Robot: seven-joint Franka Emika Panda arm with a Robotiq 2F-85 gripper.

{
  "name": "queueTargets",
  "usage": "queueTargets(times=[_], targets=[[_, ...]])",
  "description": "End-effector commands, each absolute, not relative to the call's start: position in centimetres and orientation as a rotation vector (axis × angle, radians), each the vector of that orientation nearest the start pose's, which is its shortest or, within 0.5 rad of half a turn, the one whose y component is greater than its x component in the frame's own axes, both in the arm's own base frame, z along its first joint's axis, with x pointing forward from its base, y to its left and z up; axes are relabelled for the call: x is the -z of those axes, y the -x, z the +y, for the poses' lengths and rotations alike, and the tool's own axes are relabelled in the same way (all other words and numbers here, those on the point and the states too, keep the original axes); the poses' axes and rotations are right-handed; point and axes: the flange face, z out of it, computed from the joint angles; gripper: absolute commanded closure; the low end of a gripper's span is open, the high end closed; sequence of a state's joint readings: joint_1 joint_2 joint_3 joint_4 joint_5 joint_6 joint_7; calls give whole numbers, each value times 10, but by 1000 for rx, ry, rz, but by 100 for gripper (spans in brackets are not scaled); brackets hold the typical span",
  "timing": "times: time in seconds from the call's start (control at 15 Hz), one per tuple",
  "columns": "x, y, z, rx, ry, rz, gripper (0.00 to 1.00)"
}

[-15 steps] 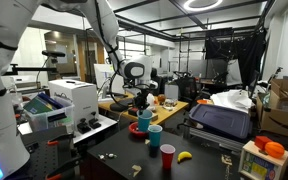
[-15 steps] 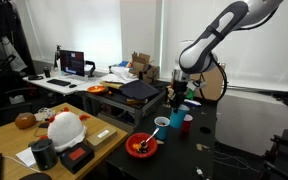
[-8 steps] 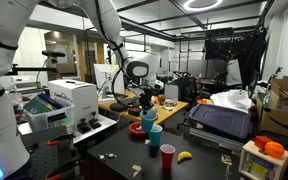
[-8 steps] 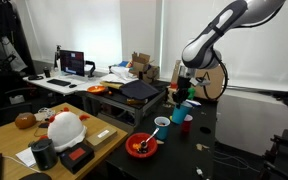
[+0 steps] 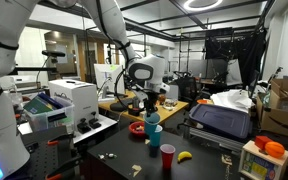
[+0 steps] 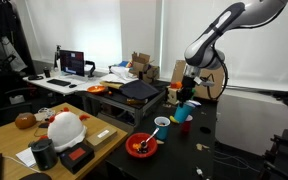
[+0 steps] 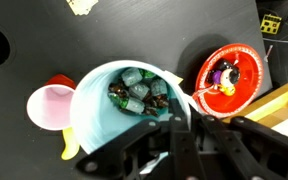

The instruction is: Pour the things in the blue cup into the red cup

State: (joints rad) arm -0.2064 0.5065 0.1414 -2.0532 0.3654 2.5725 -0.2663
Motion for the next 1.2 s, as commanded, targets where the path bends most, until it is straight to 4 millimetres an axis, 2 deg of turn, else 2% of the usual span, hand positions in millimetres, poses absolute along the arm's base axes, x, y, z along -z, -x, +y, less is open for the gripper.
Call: queueTargets(times=[0.0, 0.2, 0.4, 0.6, 0.73, 1.13], targets=[[-189, -596, -58, 113, 2796, 184, 99], [-185, -587, -70, 146, 2739, 199, 99], [-179, -588, -93, 182, 2681, 225, 99], [-173, -586, -107, 218, 2645, 249, 99], [-172, -590, -108, 242, 2628, 263, 99], [-182, -602, -93, 305, 2604, 288, 99]])
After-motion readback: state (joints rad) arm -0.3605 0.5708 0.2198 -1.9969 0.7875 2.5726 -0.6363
